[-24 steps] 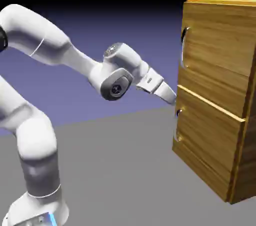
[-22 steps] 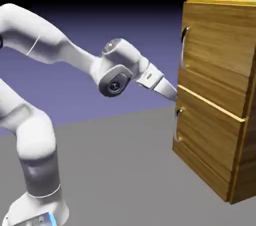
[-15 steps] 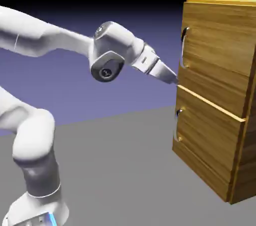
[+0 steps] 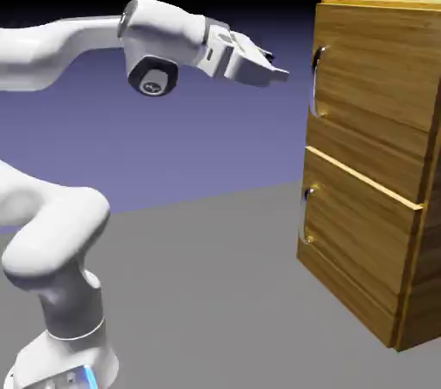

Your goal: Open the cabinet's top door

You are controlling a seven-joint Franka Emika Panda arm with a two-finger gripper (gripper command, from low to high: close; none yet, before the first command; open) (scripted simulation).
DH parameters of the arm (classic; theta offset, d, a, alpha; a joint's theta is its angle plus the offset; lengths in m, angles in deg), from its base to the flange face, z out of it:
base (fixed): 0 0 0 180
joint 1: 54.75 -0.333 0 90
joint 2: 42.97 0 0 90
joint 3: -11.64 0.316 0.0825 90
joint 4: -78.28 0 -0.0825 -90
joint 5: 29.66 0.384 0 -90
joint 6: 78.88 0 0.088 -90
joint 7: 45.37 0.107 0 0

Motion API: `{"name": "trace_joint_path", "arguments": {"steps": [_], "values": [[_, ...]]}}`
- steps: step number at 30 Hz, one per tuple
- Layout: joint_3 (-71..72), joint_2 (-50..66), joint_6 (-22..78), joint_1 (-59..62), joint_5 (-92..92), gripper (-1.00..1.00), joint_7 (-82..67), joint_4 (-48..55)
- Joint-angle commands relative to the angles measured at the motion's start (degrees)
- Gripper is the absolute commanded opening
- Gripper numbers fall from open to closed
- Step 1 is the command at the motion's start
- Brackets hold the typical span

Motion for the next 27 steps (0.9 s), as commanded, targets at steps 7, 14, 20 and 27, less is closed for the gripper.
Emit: {"name": "trace_joint_path", "arguments": {"steps": [7, 14, 20, 27], "values": [[8.6, -7.8, 3.6, 9.9, 17.4, 0.0, -6.8, 3.5], [17.2, -15.5, 7.2, 19.8, 34.9, 0.0, -13.5, 7.0], [24.5, -22.2, 10.3, 28.3, 49.8, 0.0, -19.3, 9.9], [33.1, -30.0, 13.9, 38.2, 67.3, 0.0, -26.0, 13.4]]}}
